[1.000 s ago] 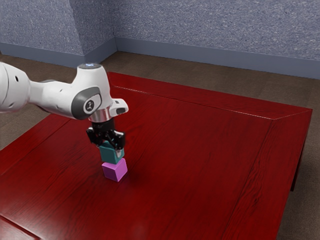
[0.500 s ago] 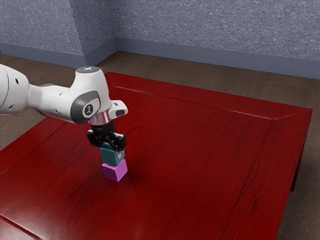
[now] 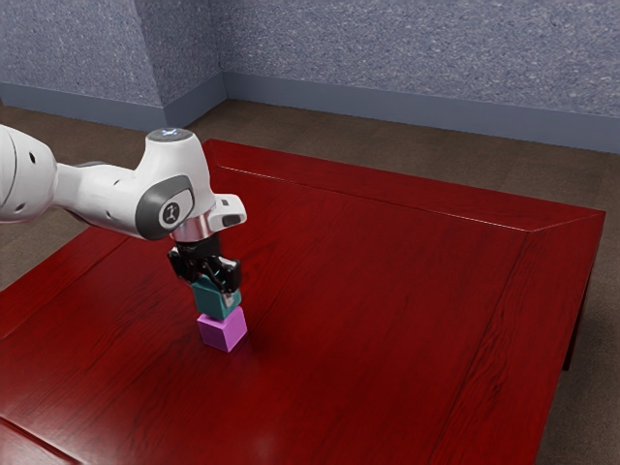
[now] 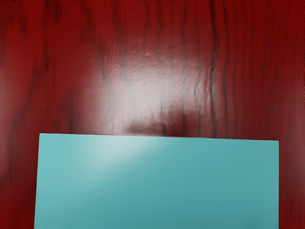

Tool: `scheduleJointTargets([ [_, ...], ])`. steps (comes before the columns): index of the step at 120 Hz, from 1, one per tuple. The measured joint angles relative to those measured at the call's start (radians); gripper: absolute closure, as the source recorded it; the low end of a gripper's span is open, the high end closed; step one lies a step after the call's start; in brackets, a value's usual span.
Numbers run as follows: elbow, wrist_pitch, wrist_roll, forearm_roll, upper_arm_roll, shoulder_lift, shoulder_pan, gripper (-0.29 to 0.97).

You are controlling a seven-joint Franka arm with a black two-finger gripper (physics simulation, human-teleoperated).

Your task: Pick up the blue block with one arm, and put the blue block on the pink block with one arm

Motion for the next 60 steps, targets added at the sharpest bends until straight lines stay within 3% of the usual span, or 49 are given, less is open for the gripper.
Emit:
scheduleJointTargets([
  [60,-0.040,0.002,0.019,-0.012,-0.002,-0.039,-0.022,0.30],
])
